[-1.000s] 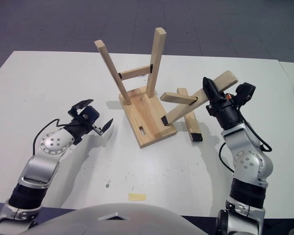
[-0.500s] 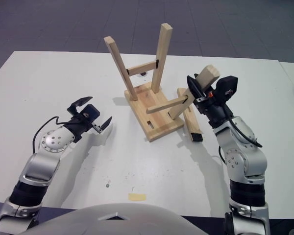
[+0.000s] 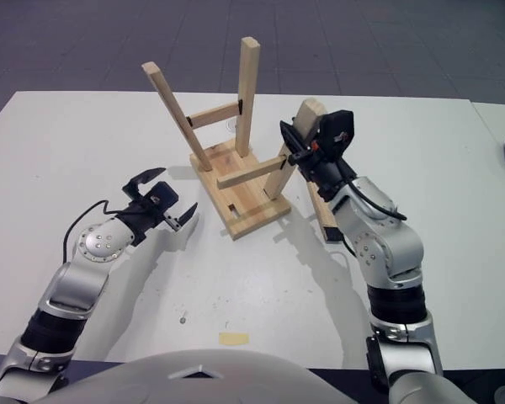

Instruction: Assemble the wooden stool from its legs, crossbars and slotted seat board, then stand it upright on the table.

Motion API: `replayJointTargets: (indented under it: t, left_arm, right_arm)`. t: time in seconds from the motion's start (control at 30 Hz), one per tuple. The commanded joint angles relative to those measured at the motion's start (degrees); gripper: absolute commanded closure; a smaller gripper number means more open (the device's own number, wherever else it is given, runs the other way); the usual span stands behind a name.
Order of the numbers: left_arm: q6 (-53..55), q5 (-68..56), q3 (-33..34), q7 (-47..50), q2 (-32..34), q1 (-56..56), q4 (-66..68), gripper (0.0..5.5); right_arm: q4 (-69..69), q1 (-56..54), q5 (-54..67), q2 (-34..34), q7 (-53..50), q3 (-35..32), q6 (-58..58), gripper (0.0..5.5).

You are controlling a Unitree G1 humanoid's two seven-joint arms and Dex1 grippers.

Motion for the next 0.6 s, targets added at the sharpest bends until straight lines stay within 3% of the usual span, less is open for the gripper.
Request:
replayJointTargets:
  t: [0.03,0.33,0.6]
  left_arm:
    - [-0.14,0.83,0.05,-0.80,0.58,-0.40,0.94,0.10]
    - [0.04,0.96,-0.96,-2.26,0.52,-0.62,1.08,0.10]
    - [0.61,1.66,-0.97,-1.88,-0.42,-0.05,0.39,0.10]
  right_arm:
    - [2.58,1.23,0.18,1.34,-0.82,-0.57,6.13,4.03]
    - [-2.62,-13.77,11.85,6.75,-6.17,-12.46,8.94,2.58]
    - [4.11,-33.40,12.26,1.40,-6.44,-18.27,7.53,1.35]
